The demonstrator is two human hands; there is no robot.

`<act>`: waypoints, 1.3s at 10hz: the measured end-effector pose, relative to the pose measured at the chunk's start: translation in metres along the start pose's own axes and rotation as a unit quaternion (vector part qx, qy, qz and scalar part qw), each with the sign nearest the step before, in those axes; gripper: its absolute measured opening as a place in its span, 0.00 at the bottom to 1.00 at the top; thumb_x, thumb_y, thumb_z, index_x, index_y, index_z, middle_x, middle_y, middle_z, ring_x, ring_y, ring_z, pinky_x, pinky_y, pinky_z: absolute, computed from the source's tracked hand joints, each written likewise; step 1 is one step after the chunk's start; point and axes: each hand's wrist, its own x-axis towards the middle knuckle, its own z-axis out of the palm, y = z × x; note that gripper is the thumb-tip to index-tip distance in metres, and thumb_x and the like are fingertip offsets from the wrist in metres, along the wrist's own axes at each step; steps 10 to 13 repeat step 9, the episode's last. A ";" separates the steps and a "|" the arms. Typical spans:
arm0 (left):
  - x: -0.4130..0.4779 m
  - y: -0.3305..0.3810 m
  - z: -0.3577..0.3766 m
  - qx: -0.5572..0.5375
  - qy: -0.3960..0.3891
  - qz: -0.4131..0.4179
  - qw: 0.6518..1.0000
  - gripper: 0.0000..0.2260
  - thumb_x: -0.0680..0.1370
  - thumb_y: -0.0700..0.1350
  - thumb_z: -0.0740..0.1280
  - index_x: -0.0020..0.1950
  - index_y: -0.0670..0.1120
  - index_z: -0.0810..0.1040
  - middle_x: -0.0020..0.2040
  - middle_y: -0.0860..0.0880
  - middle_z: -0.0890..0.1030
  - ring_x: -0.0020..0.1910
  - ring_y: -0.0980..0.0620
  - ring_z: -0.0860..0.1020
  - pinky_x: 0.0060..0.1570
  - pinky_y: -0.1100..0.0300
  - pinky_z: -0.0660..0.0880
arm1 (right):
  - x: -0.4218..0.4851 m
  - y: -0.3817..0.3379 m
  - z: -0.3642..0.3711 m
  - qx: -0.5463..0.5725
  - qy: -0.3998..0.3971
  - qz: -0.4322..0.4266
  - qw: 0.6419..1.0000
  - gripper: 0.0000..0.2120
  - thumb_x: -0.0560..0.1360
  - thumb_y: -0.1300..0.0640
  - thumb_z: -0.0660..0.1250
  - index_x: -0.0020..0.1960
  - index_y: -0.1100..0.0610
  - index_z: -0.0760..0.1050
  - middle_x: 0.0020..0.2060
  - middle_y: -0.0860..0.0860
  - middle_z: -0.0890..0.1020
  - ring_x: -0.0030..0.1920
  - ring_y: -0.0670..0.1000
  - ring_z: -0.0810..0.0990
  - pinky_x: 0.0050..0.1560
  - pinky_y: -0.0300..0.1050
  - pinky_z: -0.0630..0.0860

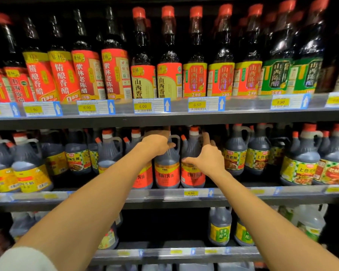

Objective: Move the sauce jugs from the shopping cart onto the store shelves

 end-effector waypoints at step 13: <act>-0.103 -0.033 0.072 0.153 0.186 -0.022 0.970 0.28 0.75 0.50 0.67 0.74 0.49 0.63 0.72 0.43 0.63 0.74 0.42 0.59 0.74 0.35 0.49 | -0.057 0.007 0.007 0.103 0.025 -0.027 0.994 0.45 0.72 0.58 0.74 0.79 0.48 0.51 0.62 0.57 0.66 0.48 0.61 0.78 0.40 0.50 0.75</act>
